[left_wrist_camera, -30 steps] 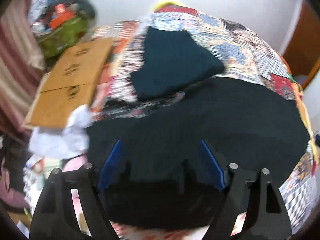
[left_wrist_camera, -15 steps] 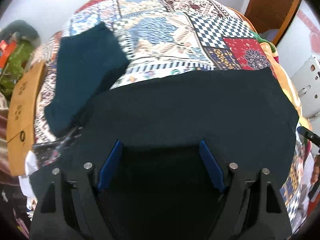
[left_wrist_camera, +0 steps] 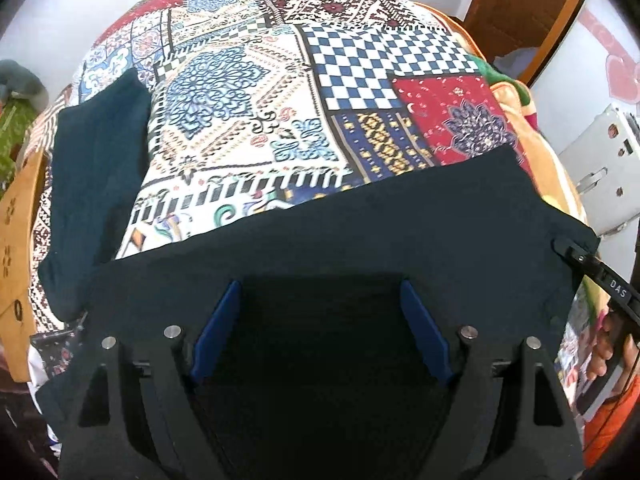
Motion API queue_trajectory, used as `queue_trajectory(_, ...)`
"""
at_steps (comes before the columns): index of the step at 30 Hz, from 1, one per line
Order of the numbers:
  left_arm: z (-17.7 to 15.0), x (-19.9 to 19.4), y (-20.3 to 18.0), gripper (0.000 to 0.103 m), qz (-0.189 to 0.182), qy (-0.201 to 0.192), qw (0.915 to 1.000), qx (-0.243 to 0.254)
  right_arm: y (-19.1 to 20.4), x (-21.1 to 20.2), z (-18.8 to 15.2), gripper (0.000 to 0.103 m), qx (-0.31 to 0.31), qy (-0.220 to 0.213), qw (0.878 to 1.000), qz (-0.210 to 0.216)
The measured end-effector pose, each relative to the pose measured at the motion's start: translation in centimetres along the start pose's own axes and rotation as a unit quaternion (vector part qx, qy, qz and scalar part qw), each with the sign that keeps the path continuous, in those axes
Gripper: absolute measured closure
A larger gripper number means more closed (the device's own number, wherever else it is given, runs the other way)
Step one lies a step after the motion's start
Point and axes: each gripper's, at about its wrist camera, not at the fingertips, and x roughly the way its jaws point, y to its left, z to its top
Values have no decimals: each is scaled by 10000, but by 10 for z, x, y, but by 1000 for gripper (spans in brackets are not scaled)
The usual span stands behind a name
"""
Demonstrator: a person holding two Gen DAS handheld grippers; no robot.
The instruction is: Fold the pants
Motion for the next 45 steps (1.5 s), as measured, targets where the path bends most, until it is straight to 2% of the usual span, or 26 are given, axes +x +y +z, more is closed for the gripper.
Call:
queue_trajectory(3, 1, -9, -7, 22, -6, -141, 9999, 16, 5, -9, 7, 95, -190, -241, 9995, 29)
queue_trajectory(6, 0, -29, -13, 22, 95, -448, 9989, 115, 12, -27, 16, 96, -381, -501, 9980, 19)
queue_trajectory(12, -6, -80, -9, 22, 104, -1024, 9946, 112, 27, -60, 38, 97, -560, -982, 9933, -253)
queue_trajectory(16, -14, -109, 3, 22, 165, -1340, 9908, 19, 61, -76, 47, 97, -1032, -1180, 9873, -251)
queue_trajectory(20, -30, -138, 16, 19, 303, -1669, 9855, -7, 105, -87, 54, 97, -1431, -1334, 9807, 6)
queue_trajectory(27, -72, -182, 50, 8, 705, -2171, 9735, -139, 188, -93, 45, 97, -2221, -1465, 9622, 576)
queue_trajectory(30, -88, -192, 68, 8, 771, -2262, 9705, -318, 223, -86, 34, 97, -2531, -1354, 9541, 857)
queue_trajectory(36, -125, -203, 115, 8, 830, -2327, 9642, -963, 277, -51, 4, 97, -2984, -791, 9419, 1325)
queue_trajectory(41, -148, -196, 139, 7, 809, -2184, 9634, -1328, 302, -2, -42, 97, -3420, 3, 9284, 1454)
queue_trajectory(45, -159, -185, 149, 7, 783, -2003, 9650, -1498, 304, 38, -78, 96, -3669, 702, 9179, 1341)
